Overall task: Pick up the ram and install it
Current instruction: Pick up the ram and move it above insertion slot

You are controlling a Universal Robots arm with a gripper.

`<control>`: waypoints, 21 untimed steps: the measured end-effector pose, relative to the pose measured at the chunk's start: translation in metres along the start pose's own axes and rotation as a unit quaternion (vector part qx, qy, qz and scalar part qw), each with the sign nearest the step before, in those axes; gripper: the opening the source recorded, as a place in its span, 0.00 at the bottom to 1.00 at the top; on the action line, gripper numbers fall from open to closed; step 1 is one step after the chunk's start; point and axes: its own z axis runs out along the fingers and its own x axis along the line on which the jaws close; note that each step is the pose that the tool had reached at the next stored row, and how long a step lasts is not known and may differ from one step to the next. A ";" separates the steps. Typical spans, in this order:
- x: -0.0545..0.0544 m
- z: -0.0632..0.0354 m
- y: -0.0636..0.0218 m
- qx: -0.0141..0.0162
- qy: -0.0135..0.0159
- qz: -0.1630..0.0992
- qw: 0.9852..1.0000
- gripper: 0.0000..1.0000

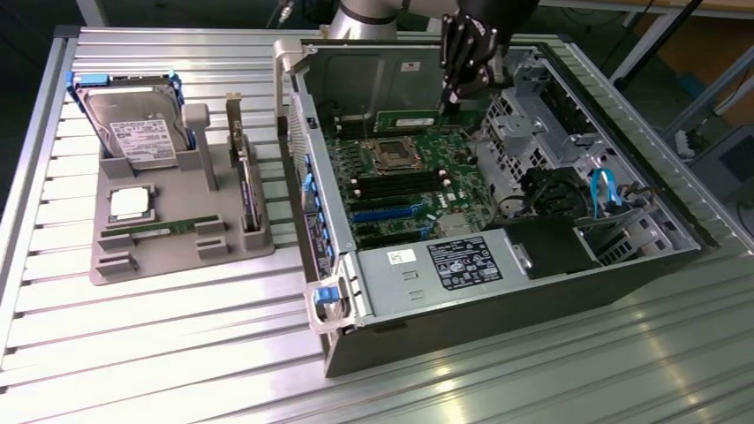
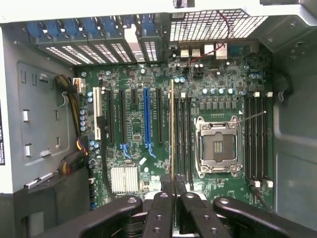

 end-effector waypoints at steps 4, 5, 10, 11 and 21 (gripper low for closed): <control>0.000 0.0083 -0.0002 0.000 0.000 0.000 1.000 0.12; 0.000 0.0113 -0.0003 0.000 0.000 0.000 1.000 0.12; -0.001 0.0215 -0.0005 0.000 0.000 0.000 1.000 0.12; -0.001 0.0231 -0.0005 0.000 0.000 0.000 1.000 0.12; -0.002 0.0425 -0.0010 0.000 0.000 0.000 1.000 0.12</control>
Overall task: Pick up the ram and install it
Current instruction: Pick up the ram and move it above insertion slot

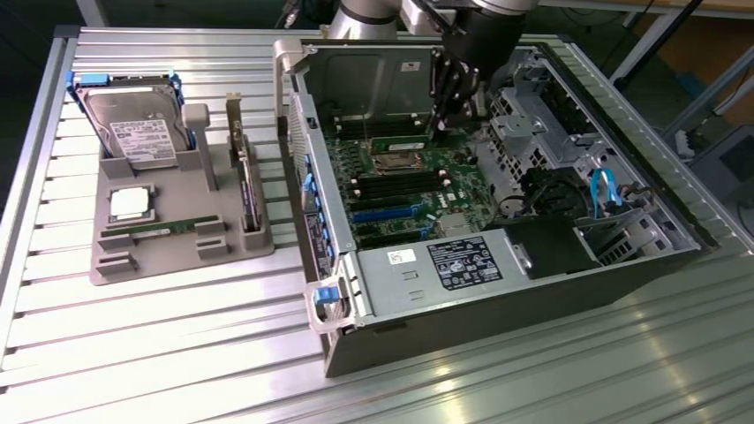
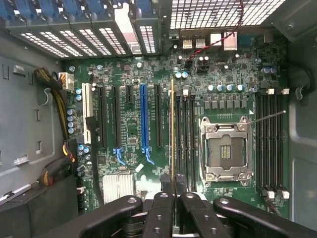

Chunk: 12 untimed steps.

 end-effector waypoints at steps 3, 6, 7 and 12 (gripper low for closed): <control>0.000 0.0076 -0.0002 0.000 0.000 0.000 1.000 0.12; -0.001 0.0121 -0.0003 0.000 0.000 0.000 1.000 0.12; -0.001 0.0142 -0.0003 0.000 0.000 0.000 1.000 0.12; -0.001 0.0169 -0.0004 0.000 0.000 0.000 1.000 0.12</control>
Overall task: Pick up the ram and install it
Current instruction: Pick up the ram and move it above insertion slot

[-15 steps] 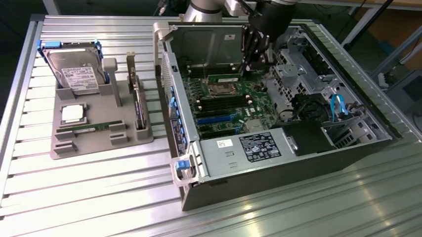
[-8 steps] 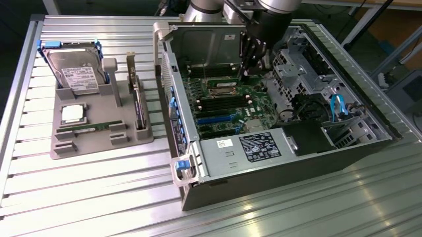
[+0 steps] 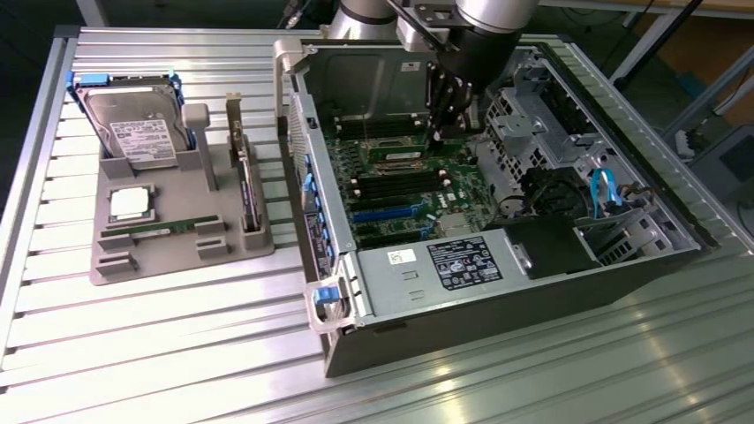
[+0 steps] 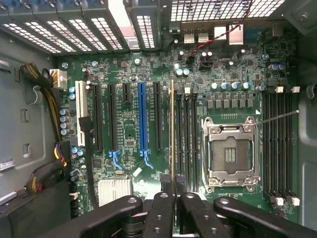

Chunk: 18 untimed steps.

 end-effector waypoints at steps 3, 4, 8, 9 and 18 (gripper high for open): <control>0.000 0.0001 -0.0003 0.000 0.000 0.000 1.000 0.12; 0.000 0.0001 -0.0011 0.000 0.000 0.000 1.000 0.12; 0.000 0.0000 -0.0045 0.000 0.000 0.000 1.000 0.12; 0.000 0.0000 -0.0045 0.000 0.000 0.000 1.000 0.12; -0.001 0.0149 -0.0049 0.000 0.000 0.000 1.000 0.12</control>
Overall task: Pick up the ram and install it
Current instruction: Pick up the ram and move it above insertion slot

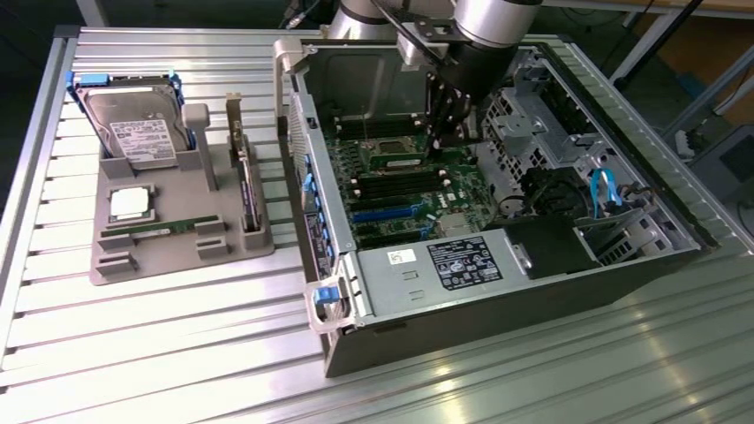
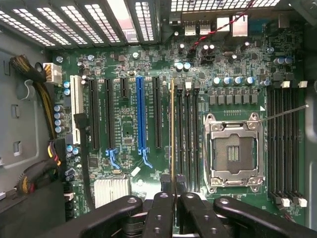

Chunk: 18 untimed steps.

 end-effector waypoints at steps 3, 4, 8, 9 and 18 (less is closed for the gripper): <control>0.000 0.0041 -0.0001 0.000 0.000 0.000 1.000 0.12; 0.000 0.0058 -0.0001 0.000 0.000 0.000 1.000 0.12; 0.000 0.0111 -0.0002 0.000 0.000 0.000 1.000 0.12; -0.001 0.0135 -0.0003 0.000 0.000 0.000 1.000 0.12; -0.001 0.0180 -0.0004 0.000 0.000 0.000 1.000 0.12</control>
